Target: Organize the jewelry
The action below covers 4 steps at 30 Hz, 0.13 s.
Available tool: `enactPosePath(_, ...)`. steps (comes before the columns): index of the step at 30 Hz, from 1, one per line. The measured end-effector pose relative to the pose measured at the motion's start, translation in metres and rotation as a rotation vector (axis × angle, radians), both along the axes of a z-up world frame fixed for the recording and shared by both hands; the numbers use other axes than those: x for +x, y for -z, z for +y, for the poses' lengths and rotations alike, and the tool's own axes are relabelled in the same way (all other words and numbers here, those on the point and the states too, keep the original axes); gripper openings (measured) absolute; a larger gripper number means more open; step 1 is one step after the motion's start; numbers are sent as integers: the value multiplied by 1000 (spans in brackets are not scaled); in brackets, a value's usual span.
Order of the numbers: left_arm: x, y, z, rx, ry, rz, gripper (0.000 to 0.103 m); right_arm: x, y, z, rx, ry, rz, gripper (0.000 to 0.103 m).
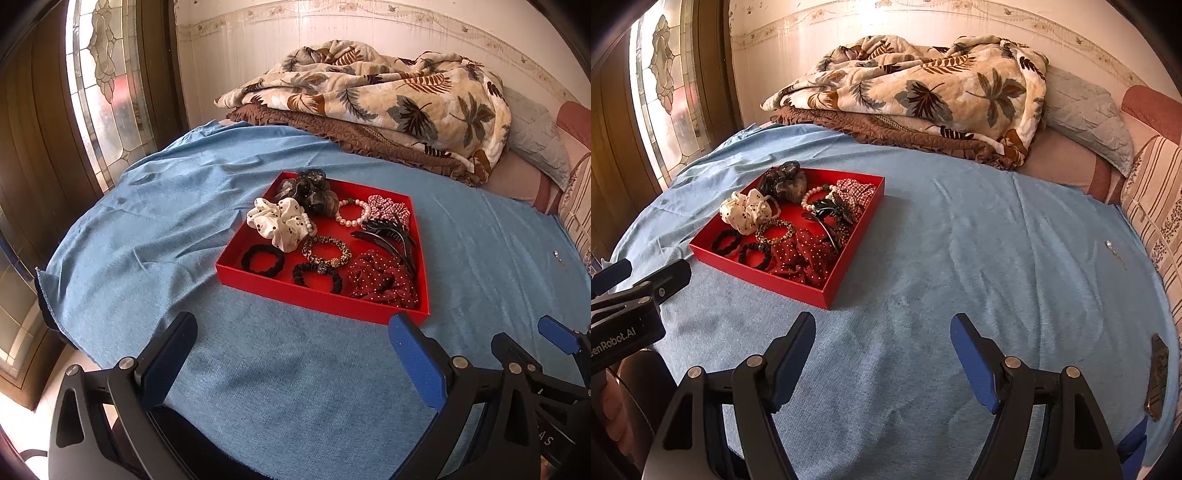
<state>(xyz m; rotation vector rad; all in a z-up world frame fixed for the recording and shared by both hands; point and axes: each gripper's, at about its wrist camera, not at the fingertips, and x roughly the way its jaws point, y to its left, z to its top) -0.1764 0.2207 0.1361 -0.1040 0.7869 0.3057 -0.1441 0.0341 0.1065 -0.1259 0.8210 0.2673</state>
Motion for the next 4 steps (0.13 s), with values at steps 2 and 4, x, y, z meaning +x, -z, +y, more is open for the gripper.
enactPosePath(2,1,0,-1,7,0,2,103,1,3,1,5,-2,6,81)
enactPosePath(4,1,1,-3,15,1,4,103,0,5,1,10,-4,11,82)
